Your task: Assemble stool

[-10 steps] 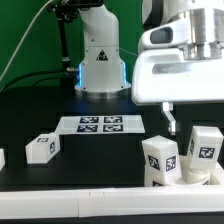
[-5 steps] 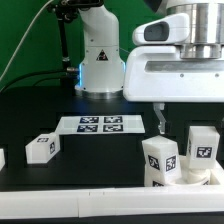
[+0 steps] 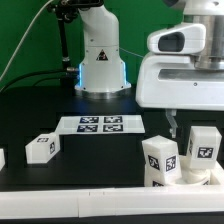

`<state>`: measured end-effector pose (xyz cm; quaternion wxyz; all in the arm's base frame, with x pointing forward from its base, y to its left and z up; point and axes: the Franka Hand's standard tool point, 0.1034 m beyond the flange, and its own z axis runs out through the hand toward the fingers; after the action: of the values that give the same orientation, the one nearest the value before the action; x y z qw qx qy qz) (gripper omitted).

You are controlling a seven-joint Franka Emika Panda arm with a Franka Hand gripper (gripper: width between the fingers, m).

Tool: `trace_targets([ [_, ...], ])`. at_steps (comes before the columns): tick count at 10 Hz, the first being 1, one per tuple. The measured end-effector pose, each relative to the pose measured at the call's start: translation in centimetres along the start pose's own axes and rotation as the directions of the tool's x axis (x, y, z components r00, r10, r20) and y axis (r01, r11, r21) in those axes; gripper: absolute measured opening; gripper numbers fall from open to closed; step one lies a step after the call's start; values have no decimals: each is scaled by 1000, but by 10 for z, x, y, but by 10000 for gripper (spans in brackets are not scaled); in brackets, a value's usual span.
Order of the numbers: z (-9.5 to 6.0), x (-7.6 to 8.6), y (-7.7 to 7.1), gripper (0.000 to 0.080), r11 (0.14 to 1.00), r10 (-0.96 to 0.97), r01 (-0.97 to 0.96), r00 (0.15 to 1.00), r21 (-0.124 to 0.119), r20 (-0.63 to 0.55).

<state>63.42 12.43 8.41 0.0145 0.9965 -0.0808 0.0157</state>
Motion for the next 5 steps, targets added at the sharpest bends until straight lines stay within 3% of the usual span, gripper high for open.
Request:
trace_targets([
  [4,3,-1,-2,649,999,45,-45,999,2,-3],
  [5,3,-1,-2,519,994,111,-111,994,3,-2],
])
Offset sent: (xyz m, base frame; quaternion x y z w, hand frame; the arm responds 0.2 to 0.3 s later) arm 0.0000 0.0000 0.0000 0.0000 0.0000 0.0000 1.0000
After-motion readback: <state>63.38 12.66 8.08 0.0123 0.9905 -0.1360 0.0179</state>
